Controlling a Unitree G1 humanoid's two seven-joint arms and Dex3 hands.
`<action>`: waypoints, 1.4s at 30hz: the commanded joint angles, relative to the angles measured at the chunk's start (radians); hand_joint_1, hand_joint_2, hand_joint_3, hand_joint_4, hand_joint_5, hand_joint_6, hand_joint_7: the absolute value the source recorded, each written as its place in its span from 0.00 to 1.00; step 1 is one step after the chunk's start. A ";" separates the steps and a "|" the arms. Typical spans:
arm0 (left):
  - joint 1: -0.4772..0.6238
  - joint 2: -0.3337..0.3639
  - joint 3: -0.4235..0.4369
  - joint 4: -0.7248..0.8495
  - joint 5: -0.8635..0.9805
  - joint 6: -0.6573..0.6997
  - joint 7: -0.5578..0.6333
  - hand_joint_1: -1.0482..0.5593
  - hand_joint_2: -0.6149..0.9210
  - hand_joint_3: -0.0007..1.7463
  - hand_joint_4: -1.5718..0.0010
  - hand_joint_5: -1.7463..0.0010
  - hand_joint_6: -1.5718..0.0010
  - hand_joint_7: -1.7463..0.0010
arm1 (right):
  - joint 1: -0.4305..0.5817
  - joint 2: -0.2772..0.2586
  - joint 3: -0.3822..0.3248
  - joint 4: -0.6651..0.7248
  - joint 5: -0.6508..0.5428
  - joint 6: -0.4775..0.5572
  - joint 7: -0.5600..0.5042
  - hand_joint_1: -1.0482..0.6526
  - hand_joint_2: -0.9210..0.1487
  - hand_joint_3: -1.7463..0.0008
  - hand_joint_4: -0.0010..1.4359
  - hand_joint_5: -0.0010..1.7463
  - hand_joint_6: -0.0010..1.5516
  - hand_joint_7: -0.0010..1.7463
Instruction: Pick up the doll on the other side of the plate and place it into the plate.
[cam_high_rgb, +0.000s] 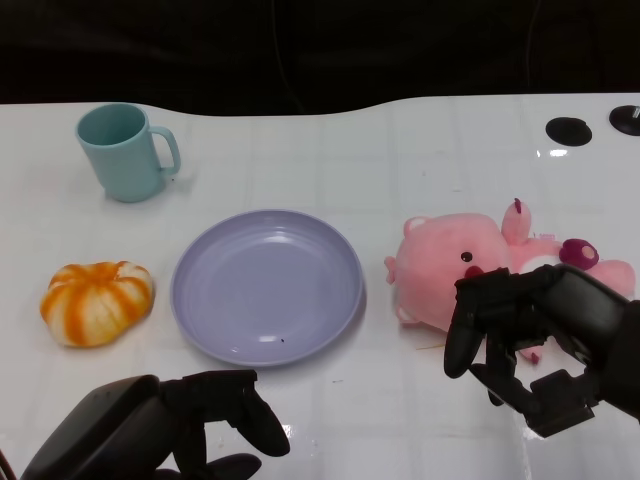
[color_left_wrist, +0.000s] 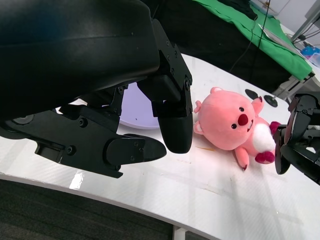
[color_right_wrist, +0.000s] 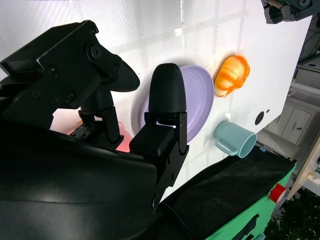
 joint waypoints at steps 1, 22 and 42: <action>-0.002 0.015 0.004 -0.001 -0.001 -0.001 -0.014 0.51 1.00 0.24 0.62 0.01 0.56 0.46 | -0.010 -0.006 -0.006 0.009 -0.003 -0.002 -0.008 0.64 0.42 0.36 0.49 0.82 0.47 0.68; 0.004 0.028 0.017 0.003 -0.012 -0.007 -0.015 0.51 1.00 0.24 0.62 0.01 0.56 0.46 | -0.073 0.015 -0.027 0.018 -0.212 0.055 -0.215 0.40 0.10 0.93 0.11 0.63 0.19 0.30; 0.000 0.028 0.016 0.028 -0.017 -0.022 -0.012 0.51 1.00 0.23 0.62 0.01 0.56 0.46 | -0.234 -0.222 0.076 -0.018 -0.506 0.310 0.057 0.28 0.08 1.00 0.01 0.38 0.11 0.05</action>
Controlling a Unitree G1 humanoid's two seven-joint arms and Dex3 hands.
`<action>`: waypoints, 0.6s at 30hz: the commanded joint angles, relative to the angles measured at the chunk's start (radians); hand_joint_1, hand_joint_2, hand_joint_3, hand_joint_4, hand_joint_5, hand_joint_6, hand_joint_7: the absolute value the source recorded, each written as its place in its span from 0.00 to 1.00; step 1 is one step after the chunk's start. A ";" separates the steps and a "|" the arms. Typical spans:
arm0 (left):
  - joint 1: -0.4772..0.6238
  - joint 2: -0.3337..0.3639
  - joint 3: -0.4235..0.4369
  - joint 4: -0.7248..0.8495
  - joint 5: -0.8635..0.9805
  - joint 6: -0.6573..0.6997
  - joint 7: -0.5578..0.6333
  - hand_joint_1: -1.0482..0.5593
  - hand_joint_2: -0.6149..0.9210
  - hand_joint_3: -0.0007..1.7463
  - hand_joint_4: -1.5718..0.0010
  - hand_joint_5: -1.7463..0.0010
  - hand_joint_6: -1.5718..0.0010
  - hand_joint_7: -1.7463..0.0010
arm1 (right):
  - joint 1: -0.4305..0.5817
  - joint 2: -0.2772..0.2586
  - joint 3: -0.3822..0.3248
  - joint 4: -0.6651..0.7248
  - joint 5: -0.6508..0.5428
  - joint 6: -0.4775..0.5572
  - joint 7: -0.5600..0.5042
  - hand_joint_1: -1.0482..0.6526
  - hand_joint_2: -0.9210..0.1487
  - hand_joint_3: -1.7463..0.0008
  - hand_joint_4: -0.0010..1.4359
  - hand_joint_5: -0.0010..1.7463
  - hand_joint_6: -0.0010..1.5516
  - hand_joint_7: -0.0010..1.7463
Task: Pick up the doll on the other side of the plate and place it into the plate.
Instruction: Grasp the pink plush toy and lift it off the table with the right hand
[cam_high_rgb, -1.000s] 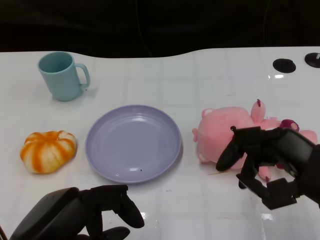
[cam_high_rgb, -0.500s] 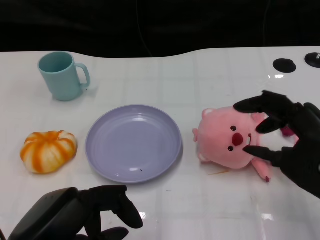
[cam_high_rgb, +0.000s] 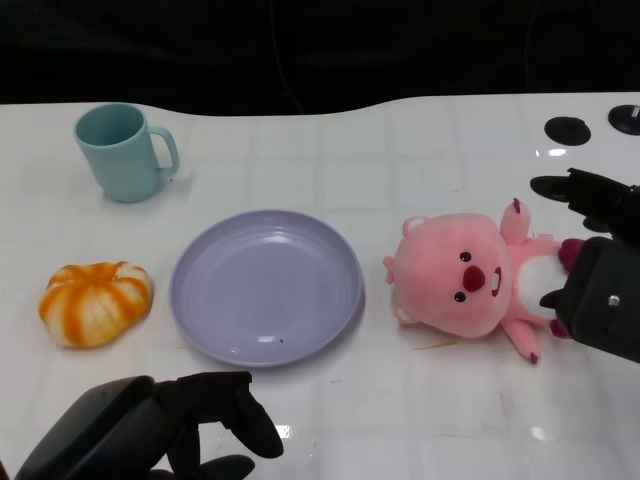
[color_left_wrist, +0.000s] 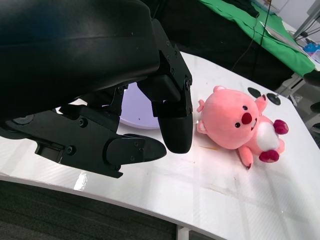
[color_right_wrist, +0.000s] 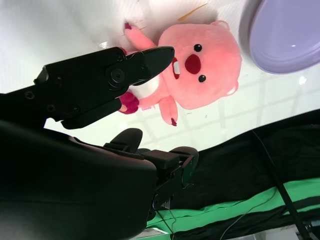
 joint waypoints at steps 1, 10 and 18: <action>-0.002 0.010 0.003 0.006 -0.007 -0.002 -0.012 0.51 1.00 0.23 0.62 0.01 0.56 0.46 | -0.042 -0.034 0.019 0.009 -0.025 0.009 0.044 0.27 0.08 1.00 0.01 0.38 0.11 0.05; 0.008 0.007 -0.002 -0.006 0.003 0.003 -0.010 0.51 1.00 0.23 0.63 0.01 0.56 0.45 | -0.149 -0.048 0.062 0.143 -0.027 -0.020 0.131 0.21 0.07 1.00 0.01 0.41 0.12 0.03; 0.012 0.006 -0.005 -0.013 0.008 0.007 -0.009 0.52 1.00 0.23 0.63 0.00 0.55 0.45 | -0.225 -0.043 0.093 0.279 -0.019 -0.057 0.179 0.20 0.06 1.00 0.05 0.34 0.14 0.01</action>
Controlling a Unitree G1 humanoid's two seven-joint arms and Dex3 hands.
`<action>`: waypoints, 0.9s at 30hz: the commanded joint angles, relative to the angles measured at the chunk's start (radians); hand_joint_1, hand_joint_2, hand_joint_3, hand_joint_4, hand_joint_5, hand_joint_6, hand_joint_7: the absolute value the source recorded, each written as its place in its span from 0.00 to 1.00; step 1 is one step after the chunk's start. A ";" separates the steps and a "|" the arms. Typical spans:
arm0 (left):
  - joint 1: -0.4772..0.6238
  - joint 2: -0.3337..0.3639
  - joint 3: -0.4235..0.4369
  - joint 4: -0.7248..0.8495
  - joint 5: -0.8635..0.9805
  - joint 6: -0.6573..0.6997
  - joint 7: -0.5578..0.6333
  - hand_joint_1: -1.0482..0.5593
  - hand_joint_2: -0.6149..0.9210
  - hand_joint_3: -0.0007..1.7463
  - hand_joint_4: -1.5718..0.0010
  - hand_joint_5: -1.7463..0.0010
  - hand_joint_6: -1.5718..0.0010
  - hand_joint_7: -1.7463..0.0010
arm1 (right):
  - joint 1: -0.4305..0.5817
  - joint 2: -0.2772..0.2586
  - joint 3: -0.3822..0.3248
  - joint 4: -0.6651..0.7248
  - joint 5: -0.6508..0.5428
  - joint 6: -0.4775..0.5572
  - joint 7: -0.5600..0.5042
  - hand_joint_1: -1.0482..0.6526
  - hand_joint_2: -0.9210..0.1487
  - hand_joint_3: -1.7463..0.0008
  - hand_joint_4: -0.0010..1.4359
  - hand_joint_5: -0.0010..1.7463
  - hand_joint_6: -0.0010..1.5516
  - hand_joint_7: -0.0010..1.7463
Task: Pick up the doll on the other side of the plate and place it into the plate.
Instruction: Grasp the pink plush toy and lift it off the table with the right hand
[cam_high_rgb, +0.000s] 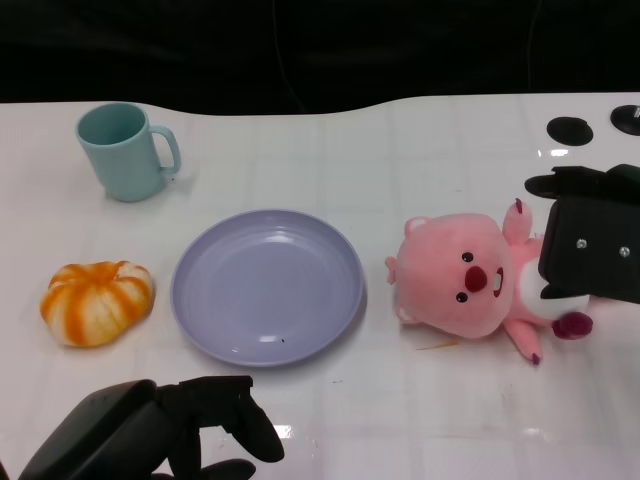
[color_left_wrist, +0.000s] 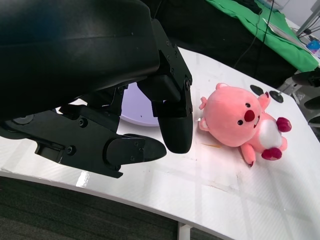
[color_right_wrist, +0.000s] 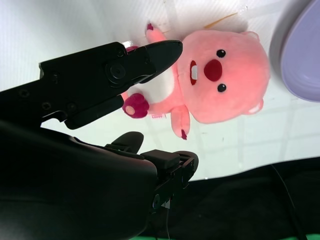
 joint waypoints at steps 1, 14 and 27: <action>0.006 0.008 0.001 -0.010 0.008 -0.004 -0.006 0.52 1.00 0.23 0.63 0.00 0.55 0.45 | -0.038 -0.008 0.009 0.053 0.002 -0.027 0.008 0.19 0.06 1.00 0.05 0.34 0.14 0.01; 0.011 0.007 -0.002 -0.019 0.025 -0.006 -0.008 0.51 1.00 0.22 0.64 0.00 0.56 0.46 | -0.119 0.046 0.063 0.238 0.005 -0.102 0.007 0.19 0.05 1.00 0.07 0.30 0.15 0.00; 0.011 0.004 -0.005 -0.030 0.028 0.003 -0.012 0.51 1.00 0.23 0.64 0.00 0.56 0.47 | -0.153 0.106 0.085 0.361 -0.019 -0.150 -0.043 0.19 0.00 0.99 0.10 0.28 0.18 0.01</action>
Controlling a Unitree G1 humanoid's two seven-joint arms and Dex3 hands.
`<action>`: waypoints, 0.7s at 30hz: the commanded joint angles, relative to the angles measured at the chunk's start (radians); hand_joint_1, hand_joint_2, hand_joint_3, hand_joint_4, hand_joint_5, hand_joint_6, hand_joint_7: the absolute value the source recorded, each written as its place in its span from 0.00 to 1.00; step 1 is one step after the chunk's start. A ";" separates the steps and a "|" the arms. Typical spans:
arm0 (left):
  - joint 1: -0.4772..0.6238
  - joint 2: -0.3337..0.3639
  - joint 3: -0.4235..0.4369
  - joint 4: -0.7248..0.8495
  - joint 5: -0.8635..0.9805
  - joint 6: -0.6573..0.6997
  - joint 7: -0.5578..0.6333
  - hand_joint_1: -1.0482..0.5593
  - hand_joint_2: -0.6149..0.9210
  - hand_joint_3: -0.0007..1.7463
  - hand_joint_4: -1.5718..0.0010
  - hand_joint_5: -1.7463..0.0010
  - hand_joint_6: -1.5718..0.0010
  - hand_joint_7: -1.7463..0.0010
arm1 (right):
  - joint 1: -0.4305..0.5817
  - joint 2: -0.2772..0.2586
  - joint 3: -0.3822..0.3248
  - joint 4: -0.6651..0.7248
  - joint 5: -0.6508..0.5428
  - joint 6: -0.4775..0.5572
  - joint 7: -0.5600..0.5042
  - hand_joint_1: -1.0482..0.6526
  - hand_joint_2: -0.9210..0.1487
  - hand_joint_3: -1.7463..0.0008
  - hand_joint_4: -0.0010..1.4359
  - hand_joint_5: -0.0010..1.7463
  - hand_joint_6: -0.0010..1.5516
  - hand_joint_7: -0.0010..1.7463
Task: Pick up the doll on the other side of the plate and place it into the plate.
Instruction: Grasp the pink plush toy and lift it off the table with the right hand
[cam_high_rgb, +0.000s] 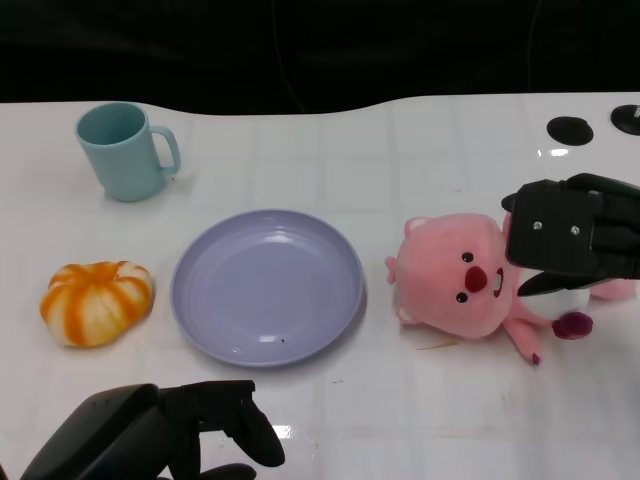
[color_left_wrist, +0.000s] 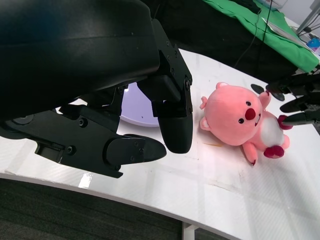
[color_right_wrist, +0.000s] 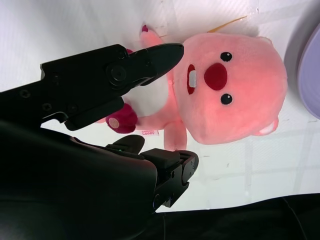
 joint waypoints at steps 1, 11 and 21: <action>-0.002 0.004 0.001 -0.011 -0.006 0.005 -0.012 0.51 1.00 0.23 0.64 0.00 0.56 0.47 | -0.024 0.007 0.005 0.033 -0.010 -0.018 -0.022 0.19 0.00 0.99 0.11 0.28 0.19 0.01; -0.003 0.003 0.000 -0.018 -0.004 0.017 -0.014 0.51 1.00 0.22 0.64 0.00 0.55 0.46 | -0.054 0.033 0.037 0.148 -0.044 -0.053 -0.062 0.20 0.00 0.97 0.15 0.20 0.23 0.01; -0.003 0.006 0.002 -0.023 -0.005 0.022 -0.017 0.51 1.00 0.23 0.64 0.00 0.56 0.46 | -0.103 0.026 0.064 0.237 -0.051 -0.089 -0.005 0.19 0.00 0.97 0.19 0.18 0.26 0.01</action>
